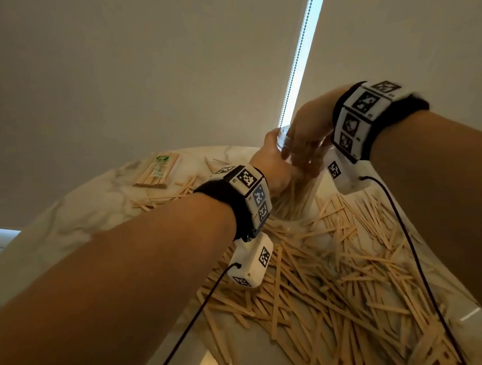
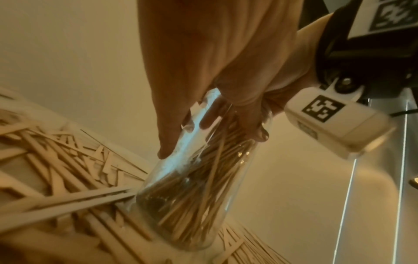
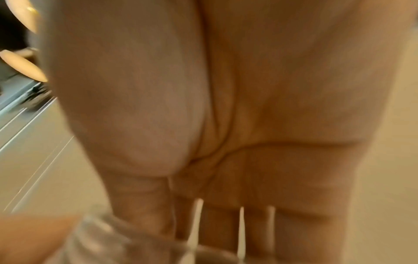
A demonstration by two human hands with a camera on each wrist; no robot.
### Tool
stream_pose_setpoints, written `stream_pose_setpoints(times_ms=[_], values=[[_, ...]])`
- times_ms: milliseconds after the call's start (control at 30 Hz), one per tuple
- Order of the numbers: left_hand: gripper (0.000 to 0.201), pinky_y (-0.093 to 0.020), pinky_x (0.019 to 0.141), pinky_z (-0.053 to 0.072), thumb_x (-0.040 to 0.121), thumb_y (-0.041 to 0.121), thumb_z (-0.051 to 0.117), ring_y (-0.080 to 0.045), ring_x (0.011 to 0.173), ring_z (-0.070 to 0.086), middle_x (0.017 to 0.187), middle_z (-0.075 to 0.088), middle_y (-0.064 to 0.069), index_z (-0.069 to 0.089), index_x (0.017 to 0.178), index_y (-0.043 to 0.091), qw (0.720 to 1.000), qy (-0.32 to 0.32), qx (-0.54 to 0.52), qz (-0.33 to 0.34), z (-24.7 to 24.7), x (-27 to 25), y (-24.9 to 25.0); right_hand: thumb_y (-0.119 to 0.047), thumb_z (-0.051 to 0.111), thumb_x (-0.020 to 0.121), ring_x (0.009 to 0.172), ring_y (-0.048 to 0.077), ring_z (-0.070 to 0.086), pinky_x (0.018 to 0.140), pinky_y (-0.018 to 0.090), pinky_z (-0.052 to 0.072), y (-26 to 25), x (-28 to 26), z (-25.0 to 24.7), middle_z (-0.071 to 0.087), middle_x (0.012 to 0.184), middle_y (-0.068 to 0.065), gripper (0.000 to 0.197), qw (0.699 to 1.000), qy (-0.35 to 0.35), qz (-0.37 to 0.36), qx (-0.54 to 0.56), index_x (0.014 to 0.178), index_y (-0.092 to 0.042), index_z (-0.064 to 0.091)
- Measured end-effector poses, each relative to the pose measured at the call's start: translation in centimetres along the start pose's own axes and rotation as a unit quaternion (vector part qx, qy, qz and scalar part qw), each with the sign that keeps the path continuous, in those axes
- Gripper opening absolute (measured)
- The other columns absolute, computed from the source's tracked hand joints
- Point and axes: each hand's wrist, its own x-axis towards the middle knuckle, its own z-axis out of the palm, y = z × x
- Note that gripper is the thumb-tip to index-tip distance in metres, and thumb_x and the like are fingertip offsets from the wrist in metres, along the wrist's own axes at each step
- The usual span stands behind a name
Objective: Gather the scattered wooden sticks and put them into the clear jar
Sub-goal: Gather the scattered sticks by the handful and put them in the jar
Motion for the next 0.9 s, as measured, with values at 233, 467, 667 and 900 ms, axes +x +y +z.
stream_pose_setpoints(times_ms=[233, 467, 667, 900], values=[[0.113, -0.030, 0.082, 0.039, 0.069, 0.061, 0.081, -0.027, 0.128, 0.052, 0.146, 0.049, -0.009, 0.026, 0.153, 0.009, 0.984, -0.023, 0.163, -0.068, -1.4, -3.1, 1.7, -0.019, 0.069, 0.093, 0.088, 0.018, 0.073, 0.084, 0.033, 0.059, 1.8, -5.0, -0.6, 0.076, 0.096, 0.004, 0.019, 0.978, 0.141, -0.034, 0.151, 0.104, -0.005, 0.074], [0.068, -0.043, 0.099, 0.051, 0.076, 0.048, 0.082, -0.021, 0.110, 0.060, 0.125, 0.064, -0.004, 0.058, 0.130, 0.015, 0.982, -0.006, 0.177, -0.066, -3.8, -11.8, 1.8, -0.036, 0.065, 0.093, 0.070, 0.017, 0.068, 0.070, 0.030, 0.055, 2.7, -13.6, 4.4, 0.075, 0.081, 0.005, 0.029, 0.973, 0.181, -0.030, 0.140, 0.089, -0.009, 0.074], [0.058, -0.029, 0.065, 0.054, 0.082, 0.063, 0.069, -0.016, 0.058, 0.059, 0.067, 0.067, -0.001, 0.072, 0.090, 0.006, 0.895, -0.192, 0.375, -0.144, -5.1, -22.1, 1.2, -0.057, 0.055, 0.094, 0.059, 0.011, 0.054, 0.059, 0.025, 0.042, 2.5, -21.0, 12.4, 0.059, 0.067, -0.003, 0.049, 0.995, 0.066, 0.020, 0.076, 0.082, -0.011, 0.067], [0.068, -0.025, 0.056, 0.046, 0.080, 0.079, 0.055, -0.013, 0.047, 0.057, 0.049, 0.059, 0.001, 0.061, 0.065, 0.012, 0.841, -0.214, 0.473, -0.153, -2.7, -29.1, 2.0, -0.082, 0.028, 0.087, 0.087, 0.023, 0.060, 0.084, 0.034, 0.048, 2.6, -24.9, 16.5, 0.063, 0.090, 0.006, 0.077, 0.991, -0.051, 0.077, -0.097, 0.072, -0.011, 0.056]])
